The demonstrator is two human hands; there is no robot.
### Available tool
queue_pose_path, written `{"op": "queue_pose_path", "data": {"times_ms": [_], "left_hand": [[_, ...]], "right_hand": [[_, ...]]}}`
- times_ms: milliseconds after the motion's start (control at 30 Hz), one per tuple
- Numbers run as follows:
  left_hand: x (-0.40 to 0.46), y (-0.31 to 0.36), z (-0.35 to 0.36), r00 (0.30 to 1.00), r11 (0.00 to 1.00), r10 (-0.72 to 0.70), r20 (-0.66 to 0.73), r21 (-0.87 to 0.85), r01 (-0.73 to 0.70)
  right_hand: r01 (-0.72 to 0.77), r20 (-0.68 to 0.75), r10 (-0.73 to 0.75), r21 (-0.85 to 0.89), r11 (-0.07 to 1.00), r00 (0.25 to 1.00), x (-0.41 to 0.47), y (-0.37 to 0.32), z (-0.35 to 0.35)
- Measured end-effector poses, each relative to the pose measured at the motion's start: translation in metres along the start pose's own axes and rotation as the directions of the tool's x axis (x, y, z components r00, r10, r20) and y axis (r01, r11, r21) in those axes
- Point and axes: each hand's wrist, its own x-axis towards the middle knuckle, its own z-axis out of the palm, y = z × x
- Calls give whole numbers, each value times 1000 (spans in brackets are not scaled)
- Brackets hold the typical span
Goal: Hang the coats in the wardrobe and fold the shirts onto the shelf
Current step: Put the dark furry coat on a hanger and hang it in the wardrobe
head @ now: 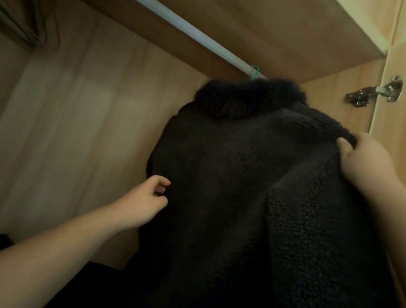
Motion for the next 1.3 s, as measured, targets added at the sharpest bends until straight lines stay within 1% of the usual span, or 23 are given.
{"op": "queue_pose_path", "data": {"times_ms": [100,200,267,333,400,433,467,500,533,567,600,633,700,767,867,900,967,1067,1133,1167,1233,1300], "left_hand": [[-7,2,20,998,1000,-30,48,10,30],[-19,-4,37,999,999,-41,30,21,40],[-28,-10,40,999,998,-50,12,32,49],[-38,-17,40,998,998,-62,-29,32,63],[-46,-26,38,993,996,-79,-82,45,83],[-49,-31,37,990,994,-90,-104,48,95],[-54,-37,36,987,993,-104,-122,44,110],[-59,-42,35,983,991,-122,-135,37,128],[-64,-47,34,979,989,-139,-149,37,146],[-70,-52,34,975,985,-154,-160,48,164],[-77,-58,33,973,982,-165,-165,65,177],[-83,-62,33,971,979,-173,-166,81,188],[-97,-74,33,970,975,-176,-169,104,195],[-108,-86,29,969,969,-178,-172,142,203],[-119,-106,18,959,947,-201,-201,210,243],[-120,-114,14,954,942,-206,-217,220,254],[-122,-131,8,942,931,-229,-246,226,285],[-115,-158,1,923,920,-258,-285,220,325],[-104,-172,-4,917,914,-279,-284,214,345],[-98,-178,-6,920,914,-282,-273,214,344],[-86,-190,-8,937,915,-271,-221,244,322],[-73,-203,-9,956,911,-251,-153,298,287]], "right_hand": [[105,-45,-110,-95,990,993,-14,8,2],[207,-106,-234,-213,955,967,-30,17,3],[268,-103,-300,-246,931,948,-39,25,7],[295,-71,-326,-279,914,943,-46,34,13],[270,-38,-294,-297,916,955,-53,42,22],[259,-47,-284,-291,921,958,-62,41,24],[272,-85,-304,-266,925,949,-75,35,27],[322,-141,-356,-216,922,924,-92,27,29],[403,-184,-428,-158,902,885,-112,17,33],[504,-186,-515,-103,857,837,-137,6,40],[616,-137,-616,-48,786,776,-164,-3,51],[710,-44,-709,9,704,704,-193,-11,67],[805,171,-811,120,581,559,-252,-20,104],[820,354,-818,195,538,453,-300,-24,140],[840,590,-740,183,512,323,-339,-30,187],[851,641,-715,181,493,278,-346,-36,201],[862,683,-699,208,462,210,-355,-52,226],[869,691,-704,235,434,164,-361,-83,269],[891,706,-691,200,408,158,-359,-101,302],[899,721,-670,159,407,177,-355,-104,320],[895,773,-594,81,439,222,-338,-99,357],[885,820,-517,28,464,245,-320,-83,390]]}}
